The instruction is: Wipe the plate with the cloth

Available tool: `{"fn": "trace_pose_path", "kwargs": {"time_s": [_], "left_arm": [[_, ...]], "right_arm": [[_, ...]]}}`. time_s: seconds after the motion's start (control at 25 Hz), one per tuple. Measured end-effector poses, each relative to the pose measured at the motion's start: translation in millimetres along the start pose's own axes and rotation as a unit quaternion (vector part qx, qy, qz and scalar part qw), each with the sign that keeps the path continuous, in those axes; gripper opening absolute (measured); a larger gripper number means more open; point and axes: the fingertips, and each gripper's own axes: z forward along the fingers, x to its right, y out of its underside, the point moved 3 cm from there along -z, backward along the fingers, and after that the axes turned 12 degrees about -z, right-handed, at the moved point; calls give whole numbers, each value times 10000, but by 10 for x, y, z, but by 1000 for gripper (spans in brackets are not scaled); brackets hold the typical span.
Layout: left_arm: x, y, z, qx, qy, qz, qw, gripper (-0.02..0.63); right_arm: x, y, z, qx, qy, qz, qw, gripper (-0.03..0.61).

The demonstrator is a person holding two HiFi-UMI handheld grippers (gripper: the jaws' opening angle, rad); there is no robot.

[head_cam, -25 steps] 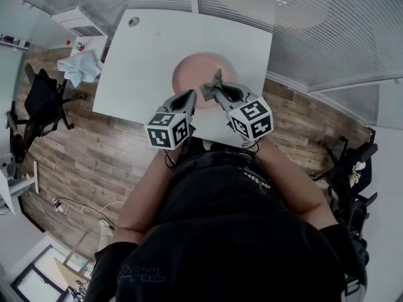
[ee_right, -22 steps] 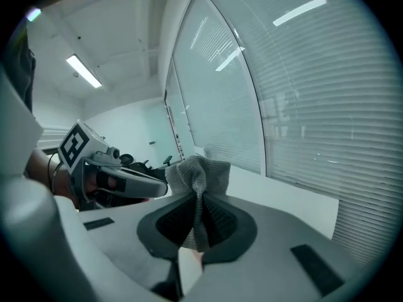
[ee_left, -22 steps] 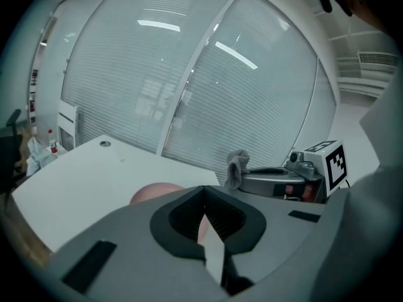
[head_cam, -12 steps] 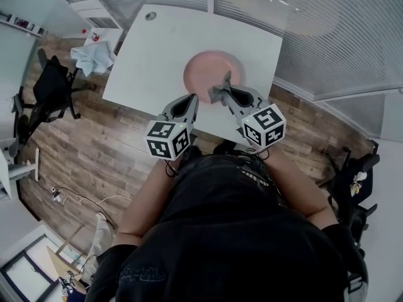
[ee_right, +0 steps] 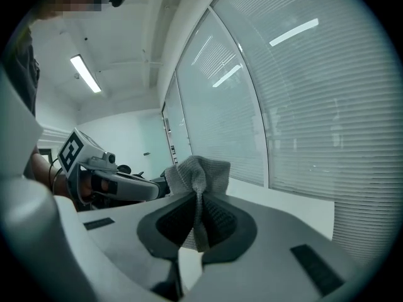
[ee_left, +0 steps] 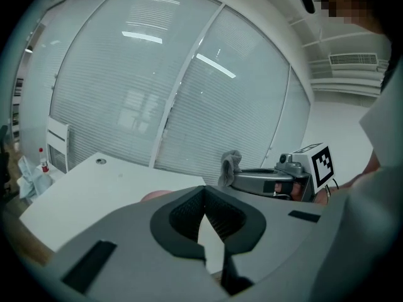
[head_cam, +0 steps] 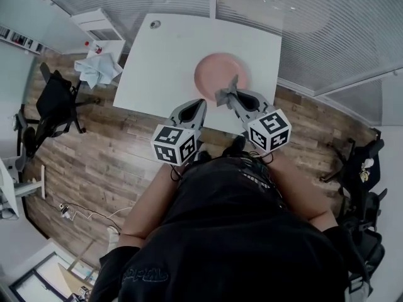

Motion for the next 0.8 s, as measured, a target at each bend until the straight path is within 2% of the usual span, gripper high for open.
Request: {"fn": "trace_pose_path", "kwargs": {"time_s": [0.24,0.52,0.8], "left_arm": [[57,100,-334,-45,317,188,9993,15],[196,230,-504,110,321,243,9991,15],[531,378,-521,276,147,289,9991,16]], "right_arm": [[-390,-45,-152,109,305,7,9995,37],[-575,46,-467,96,431,-67,9990,37],[-570,121,-876,135,261,-71,9995,37]]}}
